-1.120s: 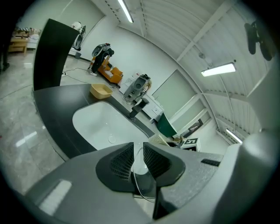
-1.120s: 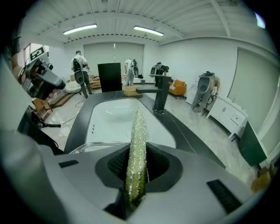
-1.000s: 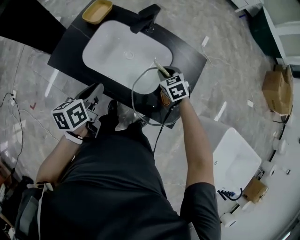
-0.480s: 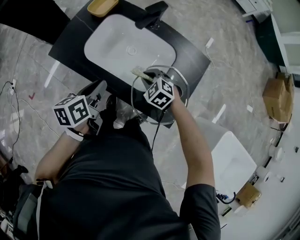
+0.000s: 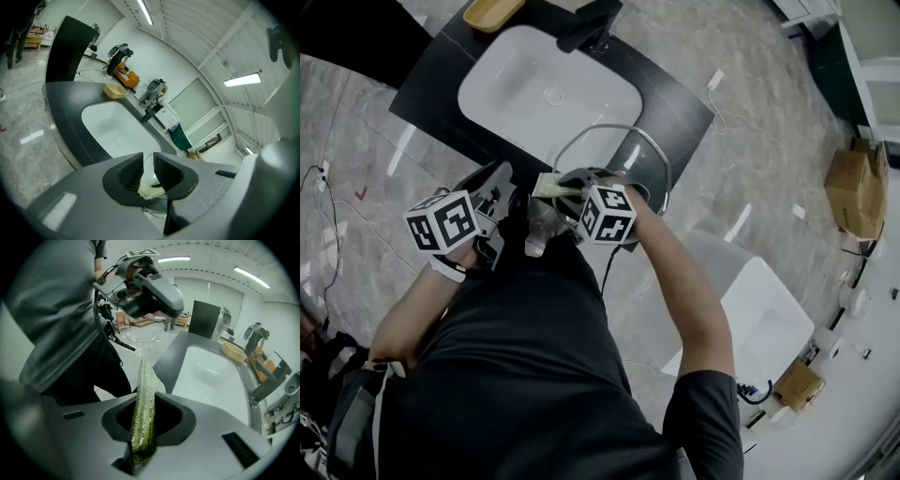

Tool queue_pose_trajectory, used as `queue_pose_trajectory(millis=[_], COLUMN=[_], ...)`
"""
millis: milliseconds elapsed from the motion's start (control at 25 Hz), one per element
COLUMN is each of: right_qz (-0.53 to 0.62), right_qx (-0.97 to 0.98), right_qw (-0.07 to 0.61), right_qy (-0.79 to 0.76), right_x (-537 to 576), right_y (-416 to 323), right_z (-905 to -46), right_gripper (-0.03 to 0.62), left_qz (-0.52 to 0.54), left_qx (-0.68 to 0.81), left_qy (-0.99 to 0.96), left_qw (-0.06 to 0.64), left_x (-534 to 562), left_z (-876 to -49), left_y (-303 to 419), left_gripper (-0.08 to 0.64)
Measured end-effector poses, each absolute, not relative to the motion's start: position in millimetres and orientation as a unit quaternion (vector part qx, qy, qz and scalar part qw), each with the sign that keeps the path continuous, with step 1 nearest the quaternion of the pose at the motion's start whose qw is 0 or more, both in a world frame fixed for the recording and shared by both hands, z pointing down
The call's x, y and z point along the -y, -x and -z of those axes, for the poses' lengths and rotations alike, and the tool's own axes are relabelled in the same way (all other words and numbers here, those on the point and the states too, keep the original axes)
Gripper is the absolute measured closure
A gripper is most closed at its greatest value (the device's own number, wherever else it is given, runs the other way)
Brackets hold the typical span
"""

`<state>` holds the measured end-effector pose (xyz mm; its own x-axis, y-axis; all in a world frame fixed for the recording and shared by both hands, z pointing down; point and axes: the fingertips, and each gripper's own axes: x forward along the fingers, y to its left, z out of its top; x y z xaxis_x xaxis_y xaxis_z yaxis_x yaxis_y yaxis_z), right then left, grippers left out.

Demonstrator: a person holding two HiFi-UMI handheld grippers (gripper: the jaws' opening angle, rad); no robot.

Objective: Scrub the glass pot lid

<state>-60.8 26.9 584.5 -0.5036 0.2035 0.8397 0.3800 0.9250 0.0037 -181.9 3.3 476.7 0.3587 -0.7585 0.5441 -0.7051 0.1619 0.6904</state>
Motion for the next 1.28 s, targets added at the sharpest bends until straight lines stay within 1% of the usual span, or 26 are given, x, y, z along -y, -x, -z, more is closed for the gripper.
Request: queue_pose_trajectory(millis=[240,480,640,800,880,920,1080,1160,1280], right_qz=[0.096,0.028,0.012,0.015,0.041,0.065,0.171,0.193,0.194], right_qx=[0.850,0.862,0.869,0.901,0.908,0.903,0.853,0.834,0.830], right_qw=[0.470,0.455,0.448,0.398,0.386,0.394,0.452,0.467,0.463], right_qy=[0.217,0.220,0.207,0.171,0.159,0.160,0.197,0.224,0.243], right_x=[-70,-100,-104,-79,-50,-33,18,19,4], right_y=[41,18,9,35,56,64,83,82,75], right_z=[-582,-580,-575,-535,-523,-525,-557,-568,-576], right_gripper=[0.537,0.537,0.537,0.537,0.537,0.537,0.537,0.537,0.537], left_qz=[0.025,0.011,0.011,0.029,0.037,0.042,0.061,0.069,0.079], left_qx=[0.558,0.542,0.536,0.547,0.559,0.566,0.591,0.601,0.609], left_qy=[-0.648,-0.659,-0.665,-0.655,-0.640,-0.632,-0.607,-0.597,-0.579], left_qw=[0.519,0.521,0.520,0.521,0.526,0.528,0.527,0.527,0.536], left_x=[-2,4,13,12,5,1,-14,-24,-36], left_z=[-481,-484,-482,-477,-481,-484,-483,-483,-487], left_y=[166,147,142,156,171,179,201,208,216], left_gripper=[0.491,0.489,0.489,0.489,0.489,0.491,0.489,0.489,0.491])
